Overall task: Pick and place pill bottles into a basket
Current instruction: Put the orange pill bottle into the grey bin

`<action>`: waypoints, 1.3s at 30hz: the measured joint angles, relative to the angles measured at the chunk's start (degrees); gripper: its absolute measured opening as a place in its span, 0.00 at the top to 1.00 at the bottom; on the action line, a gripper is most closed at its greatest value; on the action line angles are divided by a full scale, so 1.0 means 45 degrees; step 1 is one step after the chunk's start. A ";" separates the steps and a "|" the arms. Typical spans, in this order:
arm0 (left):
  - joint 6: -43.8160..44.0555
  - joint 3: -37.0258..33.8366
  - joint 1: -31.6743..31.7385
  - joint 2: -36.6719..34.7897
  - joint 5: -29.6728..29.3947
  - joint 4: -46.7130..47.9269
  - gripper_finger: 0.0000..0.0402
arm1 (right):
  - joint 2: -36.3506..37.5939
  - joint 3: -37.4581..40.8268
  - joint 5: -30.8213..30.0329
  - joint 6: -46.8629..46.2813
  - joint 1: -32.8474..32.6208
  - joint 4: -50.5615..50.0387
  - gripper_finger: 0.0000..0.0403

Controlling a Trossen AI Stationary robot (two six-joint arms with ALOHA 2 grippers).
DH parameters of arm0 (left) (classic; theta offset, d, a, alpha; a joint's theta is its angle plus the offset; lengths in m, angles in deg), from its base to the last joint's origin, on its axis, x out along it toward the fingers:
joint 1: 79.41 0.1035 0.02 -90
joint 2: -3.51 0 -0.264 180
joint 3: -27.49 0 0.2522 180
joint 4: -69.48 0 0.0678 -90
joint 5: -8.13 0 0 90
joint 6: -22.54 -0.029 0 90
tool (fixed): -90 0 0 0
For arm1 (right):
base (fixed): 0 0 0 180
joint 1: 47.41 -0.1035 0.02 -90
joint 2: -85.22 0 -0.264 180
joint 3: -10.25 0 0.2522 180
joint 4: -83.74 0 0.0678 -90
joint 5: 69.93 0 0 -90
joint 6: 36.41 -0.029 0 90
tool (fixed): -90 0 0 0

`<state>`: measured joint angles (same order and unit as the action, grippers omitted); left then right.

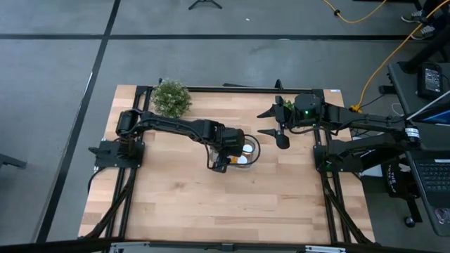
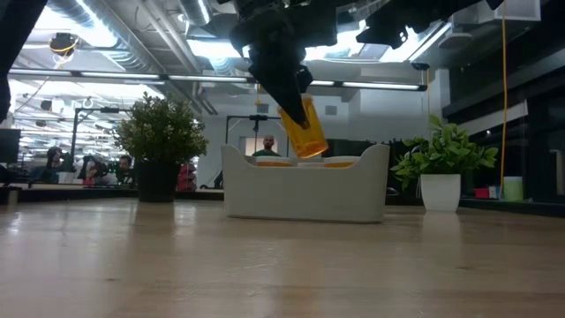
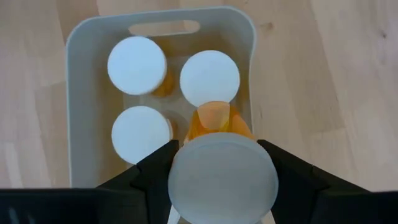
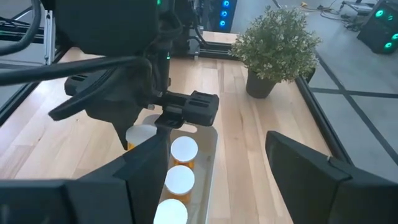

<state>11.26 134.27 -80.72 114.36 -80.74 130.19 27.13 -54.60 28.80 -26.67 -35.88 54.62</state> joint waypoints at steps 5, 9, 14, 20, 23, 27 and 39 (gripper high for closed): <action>-0.0001 0.0005 0.0074 0.0205 0.0092 0.0022 0.51 | -0.0002 0.0000 0.0000 -0.0003 0.0000 0.0000 0.34; 0.0009 0.0021 0.0074 0.0511 0.0295 -0.0053 0.51 | 0.0000 0.0000 0.0000 -0.0044 0.0000 -0.0005 0.34; 0.0004 -0.0011 0.0064 0.0630 0.0354 -0.0064 0.51 | -0.0002 0.0000 0.0010 -0.0049 0.0000 -0.0119 0.34; 0.0004 0.0007 0.0098 0.0692 0.0355 -0.0073 0.51 | 0.0000 0.0000 0.0010 -0.0039 0.0000 -0.0159 0.34; 0.0004 0.0005 0.0098 0.0929 0.0451 0.0107 0.51 | 0.0000 0.0000 0.0015 -0.0036 0.0000 -0.0165 0.34; 0.0006 0.0005 0.0098 0.1175 0.0780 0.0033 0.51 | -0.0005 0.0000 0.0020 -0.0034 0.0000 -0.0175 0.34; 0.0339 0.0000 0.0308 0.1224 0.0902 0.0426 0.45 | -0.0001 0.0000 0.0093 -0.0002 0.0000 -0.0194 0.34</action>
<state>12.78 134.27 -79.33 119.87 -76.68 132.10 27.13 -54.60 29.22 -26.68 -35.88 53.75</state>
